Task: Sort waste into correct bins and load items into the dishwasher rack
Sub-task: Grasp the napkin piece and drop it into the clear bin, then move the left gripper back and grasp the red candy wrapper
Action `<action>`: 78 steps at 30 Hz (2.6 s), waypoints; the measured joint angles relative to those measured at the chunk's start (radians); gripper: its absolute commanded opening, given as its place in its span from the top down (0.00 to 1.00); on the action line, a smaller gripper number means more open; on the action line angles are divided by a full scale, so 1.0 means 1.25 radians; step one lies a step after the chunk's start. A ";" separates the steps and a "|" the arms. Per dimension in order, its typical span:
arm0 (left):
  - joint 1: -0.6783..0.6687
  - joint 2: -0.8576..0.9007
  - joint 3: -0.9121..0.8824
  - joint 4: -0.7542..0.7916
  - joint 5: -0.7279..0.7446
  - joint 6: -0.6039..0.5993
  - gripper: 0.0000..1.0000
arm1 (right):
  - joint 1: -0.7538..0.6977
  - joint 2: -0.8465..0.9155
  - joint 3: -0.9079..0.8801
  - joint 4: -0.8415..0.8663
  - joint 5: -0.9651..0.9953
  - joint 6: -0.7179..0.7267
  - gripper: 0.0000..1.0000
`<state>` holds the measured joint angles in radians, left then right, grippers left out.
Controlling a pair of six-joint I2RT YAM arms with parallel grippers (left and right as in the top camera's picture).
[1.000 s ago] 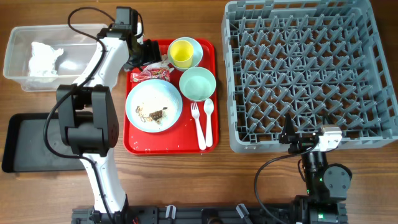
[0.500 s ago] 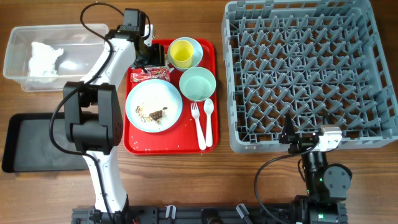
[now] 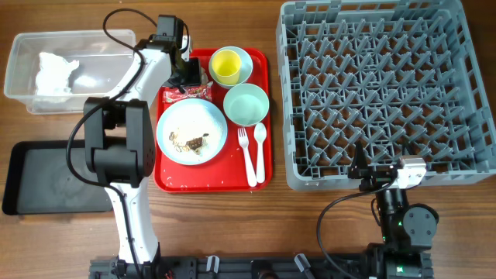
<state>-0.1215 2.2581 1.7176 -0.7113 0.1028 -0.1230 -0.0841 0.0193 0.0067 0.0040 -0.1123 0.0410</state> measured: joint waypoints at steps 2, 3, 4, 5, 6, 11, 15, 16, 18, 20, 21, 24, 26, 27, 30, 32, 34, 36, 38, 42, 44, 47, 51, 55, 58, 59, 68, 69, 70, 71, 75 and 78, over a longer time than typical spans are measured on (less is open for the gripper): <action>0.000 -0.002 0.000 -0.002 -0.001 -0.019 0.96 | 0.000 0.000 0.000 0.000 0.000 0.000 0.00; 0.000 -0.010 0.000 -0.003 0.000 -0.034 0.96 | 0.000 0.000 0.000 0.000 0.000 0.000 0.00; 0.000 -0.022 -0.001 -0.004 0.000 -0.044 0.96 | 0.000 0.000 0.000 0.000 0.000 0.000 0.00; 0.000 -0.042 -0.001 -0.005 -0.002 -0.062 0.96 | 0.000 0.000 0.000 0.000 0.000 0.000 0.00; 0.000 -0.061 -0.001 -0.004 -0.007 -0.078 0.96 | 0.000 0.000 0.000 0.000 0.000 0.000 0.00; 0.012 -0.182 -0.001 0.002 -0.075 -0.169 0.96 | 0.000 0.000 0.000 0.000 0.000 0.000 0.00; 0.053 -0.261 -0.001 -0.005 -0.157 -0.255 0.96 | 0.000 0.000 0.000 0.000 0.000 0.000 0.00; 0.067 -0.271 -0.001 -0.013 -0.170 -0.276 0.96 | 0.000 0.000 0.000 0.000 0.000 0.000 0.00; 0.104 -0.288 -0.001 -0.025 -0.187 -0.313 0.96 | 0.000 0.000 0.000 0.000 0.000 0.000 0.00; 0.156 -0.298 -0.001 -0.042 -0.199 -0.356 0.82 | 0.000 0.000 0.000 0.000 0.000 0.000 0.00; 0.181 -0.298 -0.001 -0.050 -0.204 -0.380 0.80 | 0.000 0.000 0.000 0.000 0.000 0.000 0.00; 0.251 -0.298 -0.001 -0.071 -0.210 -0.425 0.20 | 0.000 0.000 0.000 0.000 0.000 0.000 0.00; 0.285 -0.298 -0.001 -0.072 -0.211 -0.435 0.00 | 0.000 0.000 0.000 0.000 0.000 0.000 0.00; 0.298 -0.298 -0.001 -0.073 -0.211 -0.439 0.00 | 0.000 0.000 0.000 0.000 0.000 0.000 0.00; 0.318 -0.298 -0.001 -0.084 -0.193 -0.445 0.00 | 0.000 0.000 0.000 0.000 0.000 0.000 0.00; 0.314 -0.298 -0.001 -0.098 -0.152 -0.438 0.00 | 0.000 0.000 0.000 0.000 0.000 0.000 0.00; 0.304 -0.298 -0.001 -0.102 -0.107 -0.412 0.00 | 0.000 0.000 0.000 0.000 0.000 0.000 0.00; 0.277 -0.298 -0.001 -0.104 -0.038 -0.351 0.00 | 0.000 0.000 0.000 0.000 0.000 0.000 0.00; 0.237 -0.298 -0.001 -0.114 0.013 -0.295 0.01 | 0.000 0.000 0.000 0.000 0.000 0.000 0.00; 0.137 -0.298 -0.001 -0.128 0.055 -0.212 0.06 | 0.000 0.000 0.000 0.000 0.000 0.000 0.00; 0.074 -0.290 -0.001 -0.128 0.052 -0.168 0.10 | 0.000 0.000 0.000 0.000 0.000 0.000 0.00; 0.026 -0.255 -0.001 -0.131 0.001 -0.113 0.14 | 0.000 0.000 0.000 0.000 0.000 0.000 0.00; 0.013 -0.186 -0.001 -0.153 -0.024 -0.016 0.14 | 0.000 0.000 0.000 0.000 0.000 0.000 0.00; 0.014 -0.143 -0.001 -0.155 -0.024 0.071 0.16 | 0.000 0.000 0.000 0.000 0.000 0.000 0.00; 0.014 -0.109 -0.001 -0.155 -0.022 0.121 0.28 | 0.000 0.000 0.000 0.000 0.000 0.000 0.00; 0.014 -0.097 -0.001 -0.155 -0.021 0.138 0.22 | 0.000 0.000 0.000 0.000 0.000 0.000 0.00; 0.014 -0.040 -0.001 -0.125 -0.018 0.168 0.11 | 0.000 0.000 0.000 0.000 0.000 0.000 0.00; 0.014 -0.036 -0.001 -0.121 -0.017 0.168 0.10 | 0.000 0.000 0.000 0.000 0.000 0.000 0.00; 0.014 -0.033 -0.001 -0.118 -0.017 0.168 0.10 | 0.000 0.000 0.000 0.000 0.000 0.000 0.00; 0.014 -0.027 -0.001 -0.118 -0.017 0.172 0.11 | 0.000 0.000 0.000 0.000 0.000 0.000 0.00; 0.014 -0.008 0.002 -0.113 -0.019 0.174 0.22 | 0.000 0.000 0.000 0.000 0.000 0.000 0.00; 0.014 -0.007 0.002 -0.108 -0.019 0.173 0.43 | 0.000 0.000 0.000 0.000 0.000 0.000 0.00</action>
<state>-0.1036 2.2494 1.7199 -0.8459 0.0795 0.0933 -0.0841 0.0193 0.0067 0.0040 -0.1127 0.0410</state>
